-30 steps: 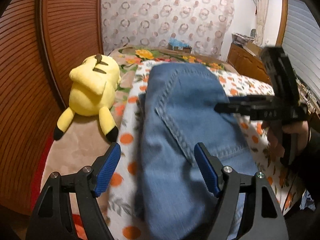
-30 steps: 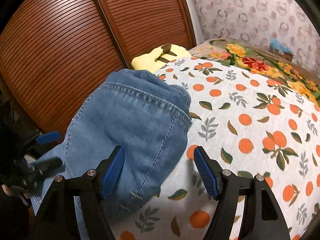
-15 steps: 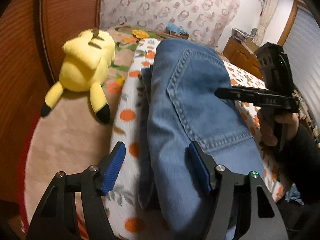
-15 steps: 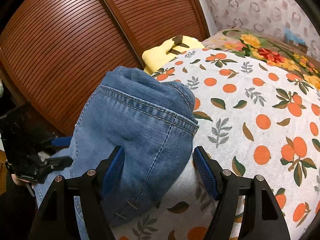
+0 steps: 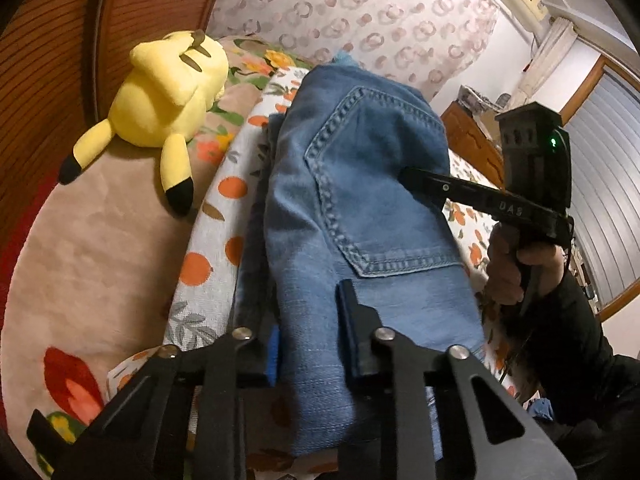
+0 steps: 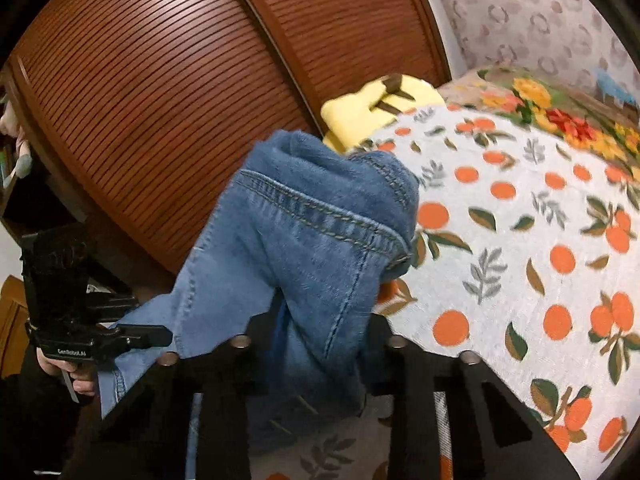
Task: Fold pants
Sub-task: 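Grasp the folded jeans with the left gripper and lift it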
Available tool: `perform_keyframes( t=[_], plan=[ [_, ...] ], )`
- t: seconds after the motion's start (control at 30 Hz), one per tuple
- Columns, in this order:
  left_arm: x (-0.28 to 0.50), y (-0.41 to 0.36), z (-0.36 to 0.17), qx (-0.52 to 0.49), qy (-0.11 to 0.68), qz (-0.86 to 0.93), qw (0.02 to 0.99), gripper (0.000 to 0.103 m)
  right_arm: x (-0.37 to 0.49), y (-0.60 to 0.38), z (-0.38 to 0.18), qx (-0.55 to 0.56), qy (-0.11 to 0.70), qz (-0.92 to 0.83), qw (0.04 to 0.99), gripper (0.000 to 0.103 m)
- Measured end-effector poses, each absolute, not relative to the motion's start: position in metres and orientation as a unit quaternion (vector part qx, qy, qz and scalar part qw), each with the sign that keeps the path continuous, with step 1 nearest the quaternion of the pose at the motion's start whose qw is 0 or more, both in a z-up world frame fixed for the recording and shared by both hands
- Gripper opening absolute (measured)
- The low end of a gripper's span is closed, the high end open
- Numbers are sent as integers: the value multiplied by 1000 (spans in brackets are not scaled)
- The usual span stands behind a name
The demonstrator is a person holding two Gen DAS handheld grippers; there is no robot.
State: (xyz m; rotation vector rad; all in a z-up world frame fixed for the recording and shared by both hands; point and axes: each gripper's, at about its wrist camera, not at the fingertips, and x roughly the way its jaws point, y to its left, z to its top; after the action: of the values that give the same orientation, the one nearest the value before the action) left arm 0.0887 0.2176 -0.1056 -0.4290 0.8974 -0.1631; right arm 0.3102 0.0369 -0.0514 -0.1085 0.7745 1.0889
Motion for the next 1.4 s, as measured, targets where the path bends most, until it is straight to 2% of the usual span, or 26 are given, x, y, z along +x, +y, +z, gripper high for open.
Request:
perform_keyframes(
  t=[0.37,0.8,1.17,1.4],
  plan=[
    [93,219,-71,-198,390,-73,896,21,308,46,-16,-55,299,523,796,21],
    [164,235,-38,-150,352,-62,922,21,349,70,-1,-46,262,496,826,20],
    [220,236,-29,-124,349,-72,926,21,384,74,-6,-20,265,470,842,20],
    [256,240,-51,-115,379,-64,916,21,423,94,-34,-22,302,441,845,20]
  ],
)
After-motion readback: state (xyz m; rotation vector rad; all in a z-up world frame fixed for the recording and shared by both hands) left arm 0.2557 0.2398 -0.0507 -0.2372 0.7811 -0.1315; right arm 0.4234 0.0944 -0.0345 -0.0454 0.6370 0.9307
